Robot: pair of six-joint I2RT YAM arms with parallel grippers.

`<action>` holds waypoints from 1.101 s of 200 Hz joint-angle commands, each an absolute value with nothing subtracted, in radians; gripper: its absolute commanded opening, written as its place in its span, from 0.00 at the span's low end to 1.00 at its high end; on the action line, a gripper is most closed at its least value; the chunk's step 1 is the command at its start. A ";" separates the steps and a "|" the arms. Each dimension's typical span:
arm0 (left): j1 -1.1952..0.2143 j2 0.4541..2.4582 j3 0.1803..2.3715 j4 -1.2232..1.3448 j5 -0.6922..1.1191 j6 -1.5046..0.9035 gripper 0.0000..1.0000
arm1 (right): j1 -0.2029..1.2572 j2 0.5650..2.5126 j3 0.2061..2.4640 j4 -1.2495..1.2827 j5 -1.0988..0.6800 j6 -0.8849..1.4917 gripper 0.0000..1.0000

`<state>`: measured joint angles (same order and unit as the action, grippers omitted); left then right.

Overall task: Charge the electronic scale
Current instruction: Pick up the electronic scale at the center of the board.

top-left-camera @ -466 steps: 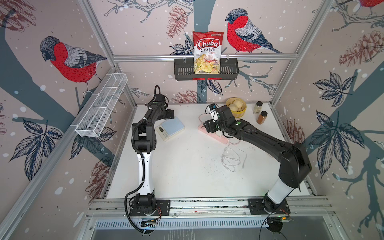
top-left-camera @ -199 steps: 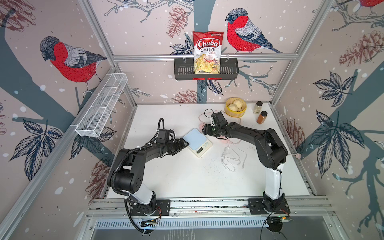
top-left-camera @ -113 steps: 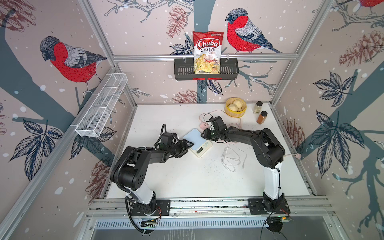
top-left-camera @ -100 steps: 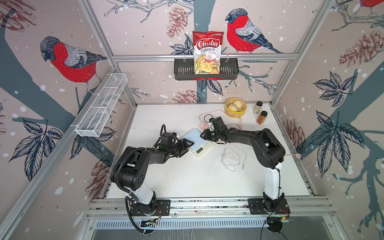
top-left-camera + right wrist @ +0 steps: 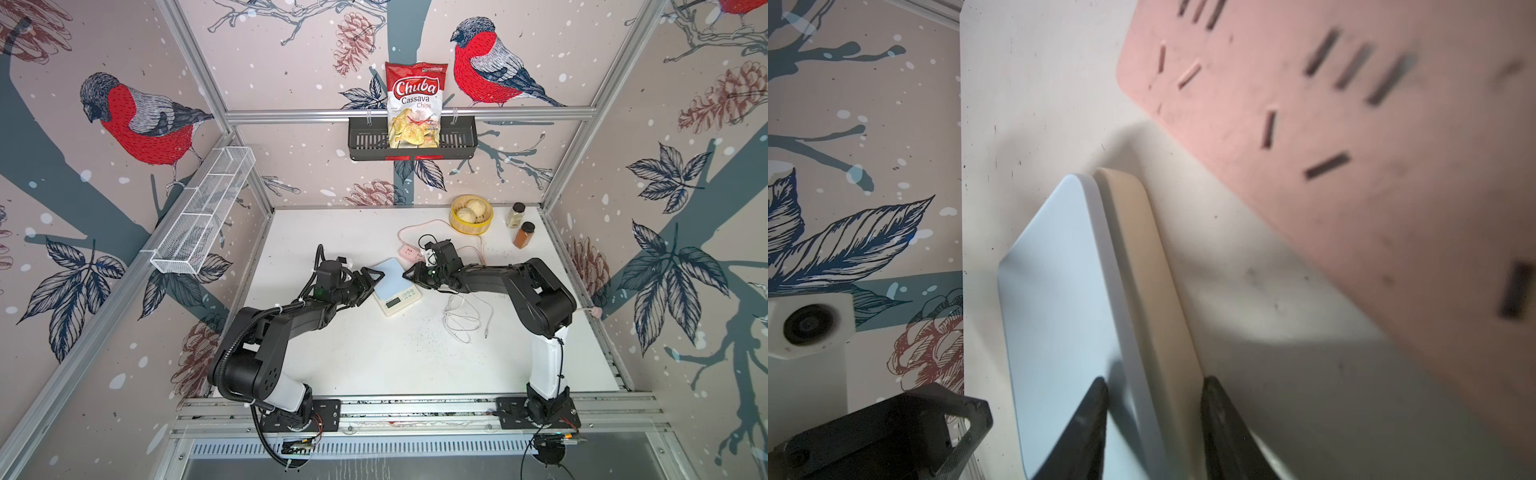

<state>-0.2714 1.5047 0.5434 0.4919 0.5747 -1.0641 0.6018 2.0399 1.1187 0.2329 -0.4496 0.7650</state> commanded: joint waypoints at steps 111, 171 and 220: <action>-0.298 1.733 0.410 1.021 0.643 -1.299 0.77 | 0.575 2.056 0.962 0.322 -0.553 0.907 0.33; -0.298 1.699 0.506 0.838 0.650 -1.209 0.66 | 0.571 2.024 0.967 0.306 -0.553 0.892 0.35; -0.298 1.726 0.537 0.782 0.658 -1.176 0.48 | 0.599 1.982 1.024 0.222 -0.514 0.849 0.36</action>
<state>-0.2955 1.7245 0.5167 0.7860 0.6411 -1.2156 0.5827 1.9968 1.0050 0.3702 -0.5476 0.8875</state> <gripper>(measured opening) 0.505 0.354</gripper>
